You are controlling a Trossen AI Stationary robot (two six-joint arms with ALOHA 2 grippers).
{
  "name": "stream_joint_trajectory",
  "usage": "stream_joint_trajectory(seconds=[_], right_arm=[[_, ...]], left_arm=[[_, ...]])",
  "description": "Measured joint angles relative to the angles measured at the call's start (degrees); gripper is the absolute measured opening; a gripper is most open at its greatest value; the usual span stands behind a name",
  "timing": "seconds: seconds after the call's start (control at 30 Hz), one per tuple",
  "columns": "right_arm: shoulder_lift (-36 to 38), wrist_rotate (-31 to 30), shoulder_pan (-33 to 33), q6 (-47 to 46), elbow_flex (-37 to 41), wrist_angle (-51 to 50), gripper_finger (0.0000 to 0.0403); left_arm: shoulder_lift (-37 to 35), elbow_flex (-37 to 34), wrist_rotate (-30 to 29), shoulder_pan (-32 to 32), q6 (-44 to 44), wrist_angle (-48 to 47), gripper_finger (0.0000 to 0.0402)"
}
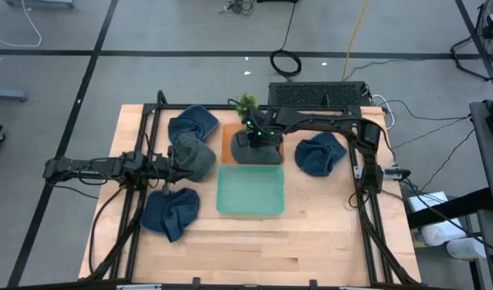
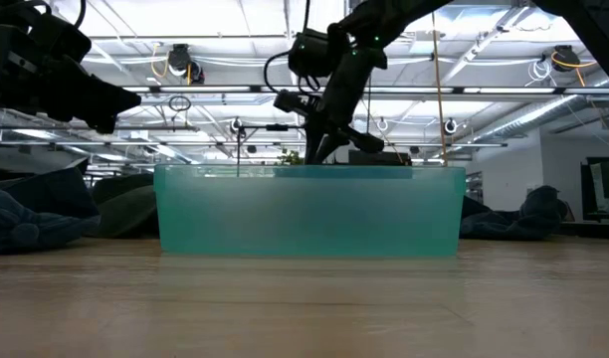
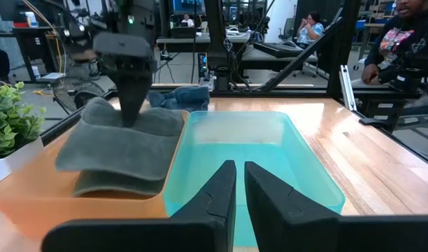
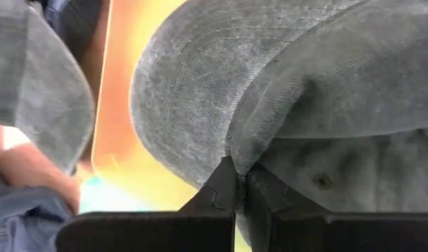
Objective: Pick & Place hat
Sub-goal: Put the right gray cap into the orange bin
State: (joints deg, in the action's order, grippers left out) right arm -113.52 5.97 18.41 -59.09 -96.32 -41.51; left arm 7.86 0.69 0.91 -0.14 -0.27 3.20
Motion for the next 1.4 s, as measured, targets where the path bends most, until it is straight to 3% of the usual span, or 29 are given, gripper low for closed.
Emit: stream_joint_trajectory(seconds=[0.43, 0.57, 0.93, 1.4], right_arm=[[-4.7, 4.3, 0.5, 0.6, 0.7, 6.2, 0.0008], [-4.4, 5.4, 0.4, 1.4, 0.7, 7.4, 0.0037], [-4.2, 6.5, 0.7, 0.7, 0.7, 6.7, 0.0165], [-4.2, 7.8, 0.7, 1.9, -4.6, 1.7, 0.0204]], left_arm=[[0.0, 0.0, 0.0, 0.0, 0.0, 0.0, 0.0037], [0.0, 0.0, 0.0, 0.0, 0.0, 0.0, 0.0037], [0.0, 0.0, 0.0, 0.0, 0.0, 0.0, 0.0037], [0.0, 0.0, 0.0, 0.0, 0.0, 0.0, 0.0037]])
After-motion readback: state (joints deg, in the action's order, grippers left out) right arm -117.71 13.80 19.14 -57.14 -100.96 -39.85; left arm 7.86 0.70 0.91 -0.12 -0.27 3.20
